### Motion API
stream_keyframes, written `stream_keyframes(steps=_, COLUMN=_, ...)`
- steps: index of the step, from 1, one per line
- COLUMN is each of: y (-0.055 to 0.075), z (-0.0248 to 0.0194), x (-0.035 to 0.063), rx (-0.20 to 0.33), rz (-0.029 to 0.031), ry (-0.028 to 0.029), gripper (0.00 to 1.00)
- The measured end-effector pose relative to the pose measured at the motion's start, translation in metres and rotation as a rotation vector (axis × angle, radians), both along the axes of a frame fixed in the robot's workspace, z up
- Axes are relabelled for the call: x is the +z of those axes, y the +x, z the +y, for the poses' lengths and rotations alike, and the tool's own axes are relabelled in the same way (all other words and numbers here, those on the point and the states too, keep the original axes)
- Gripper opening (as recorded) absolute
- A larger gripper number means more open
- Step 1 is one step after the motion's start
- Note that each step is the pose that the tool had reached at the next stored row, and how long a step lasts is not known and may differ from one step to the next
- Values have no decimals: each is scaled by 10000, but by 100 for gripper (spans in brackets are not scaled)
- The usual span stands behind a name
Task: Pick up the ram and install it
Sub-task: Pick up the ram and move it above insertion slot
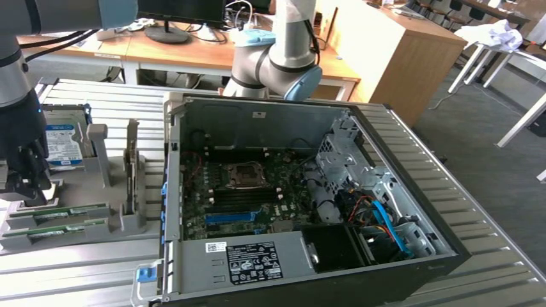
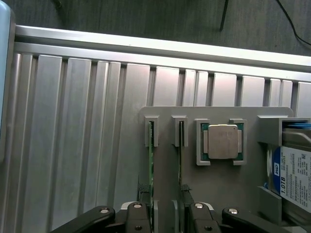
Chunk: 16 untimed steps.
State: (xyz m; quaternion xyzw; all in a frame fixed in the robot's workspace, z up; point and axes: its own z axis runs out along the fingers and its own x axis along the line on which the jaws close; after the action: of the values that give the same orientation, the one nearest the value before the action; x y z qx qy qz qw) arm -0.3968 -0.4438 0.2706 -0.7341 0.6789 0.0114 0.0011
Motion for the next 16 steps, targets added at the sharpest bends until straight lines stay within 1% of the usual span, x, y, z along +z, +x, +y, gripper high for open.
stream_keyframes(steps=9, y=0, z=-5, x=-72, rx=1, rz=2, ry=-1, gripper=36)
stream_keyframes(steps=16, y=29, z=-5, x=-128, rx=23, rz=-2, ry=1, gripper=36)
